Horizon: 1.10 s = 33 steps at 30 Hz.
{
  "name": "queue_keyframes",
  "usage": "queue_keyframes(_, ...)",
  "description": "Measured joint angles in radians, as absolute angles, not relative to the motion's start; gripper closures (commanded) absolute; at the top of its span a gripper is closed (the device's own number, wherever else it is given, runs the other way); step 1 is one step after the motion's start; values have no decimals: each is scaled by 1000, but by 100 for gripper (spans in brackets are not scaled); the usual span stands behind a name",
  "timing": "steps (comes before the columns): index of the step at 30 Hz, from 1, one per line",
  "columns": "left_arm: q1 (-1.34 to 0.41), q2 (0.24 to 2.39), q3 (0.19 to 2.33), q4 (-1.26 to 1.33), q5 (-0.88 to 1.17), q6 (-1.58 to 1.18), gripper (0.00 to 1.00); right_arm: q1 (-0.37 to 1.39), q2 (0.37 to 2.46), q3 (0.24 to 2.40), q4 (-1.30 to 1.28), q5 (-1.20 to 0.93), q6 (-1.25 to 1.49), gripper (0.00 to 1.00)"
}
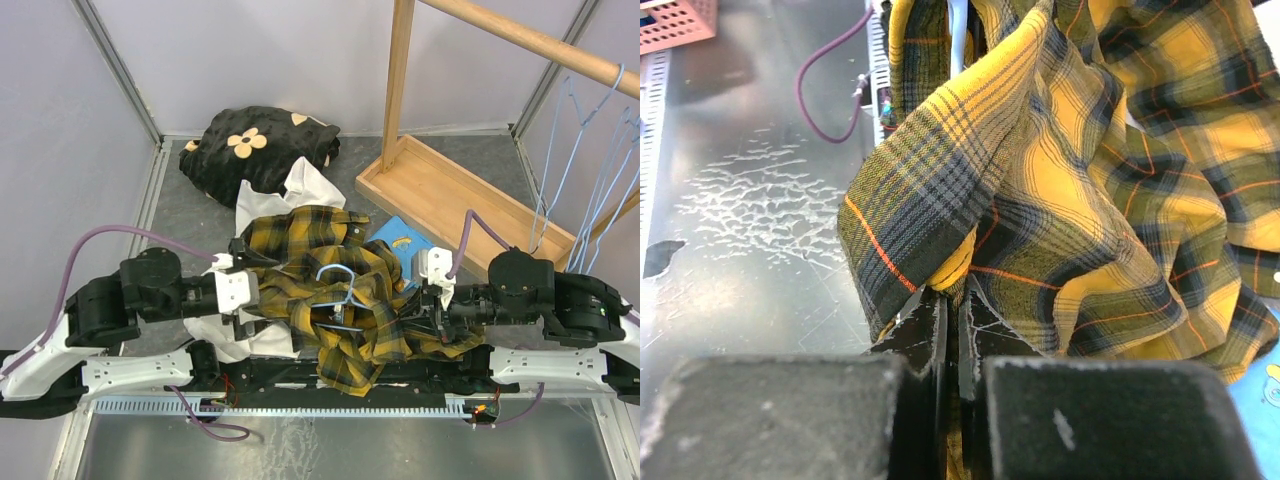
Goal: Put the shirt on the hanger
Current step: Hang the shirt on the hanger.
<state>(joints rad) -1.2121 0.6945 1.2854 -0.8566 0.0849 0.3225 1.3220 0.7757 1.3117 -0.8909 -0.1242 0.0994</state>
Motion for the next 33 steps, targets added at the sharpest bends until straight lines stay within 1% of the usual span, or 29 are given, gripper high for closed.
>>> queue_keyframes(3,-1212,714,1251,-848,112,322,5,1322,776,1312,-883,-168,100,100)
queue_keyframes(5,-1212,739,1239,-836,127,321,14,1322,780,1312,-874,-190,100,99)
queue_keyframes(7,-1212,770,1235,-826,145,321,29,1322,788,1312,-865,-210,100,100)
queue_keyframes(11,-1212,825,1235,-802,187,321,52,1322,801,1312,-850,-213,99,100)
queue_keyframes(12,-1212,830,1235,-801,191,321,61,1321,801,1312,-846,-210,100,100)
queue_keyframes(13,-1212,838,1235,-797,198,321,77,1321,803,1312,-846,-205,100,100)
queue_keyframes(14,-1212,841,1235,-794,207,319,88,1320,803,1312,-847,-199,100,100)
queue_keyframes(15,-1212,841,1235,-792,213,315,94,1320,803,1312,-845,-192,99,100)
queue_keyframes(16,-1212,838,1235,-791,222,319,97,1320,803,1312,-836,-179,99,100)
queue_keyframes(20,-1216,823,1235,-790,238,320,97,1316,803,1312,-818,-148,97,96)
queue_keyframes(22,-1216,815,1234,-789,226,319,97,1316,805,1316,-817,-130,91,89)
queue_keyframes(24,-1216,804,1228,-787,206,315,97,1317,814,1330,-822,-102,82,76)
queue_keyframes(25,-1216,800,1224,-783,193,312,97,1319,821,1340,-827,-83,78,66)
queue_keyframes(27,-1216,786,1215,-785,161,304,97,1319,830,1365,-846,-38,73,53)
queue_keyframes(30,-1213,767,1201,-792,118,287,97,1319,832,1411,-881,36,65,42)
queue_keyframes(31,-1213,761,1196,-794,103,283,97,1319,832,1425,-894,61,63,32)
queue_keyframes(32,-1213,756,1193,-797,90,276,97,1319,832,1435,-905,82,64,28)
queue_keyframes(33,-1213,752,1189,-799,77,272,97,1319,832,1445,-918,107,63,27)
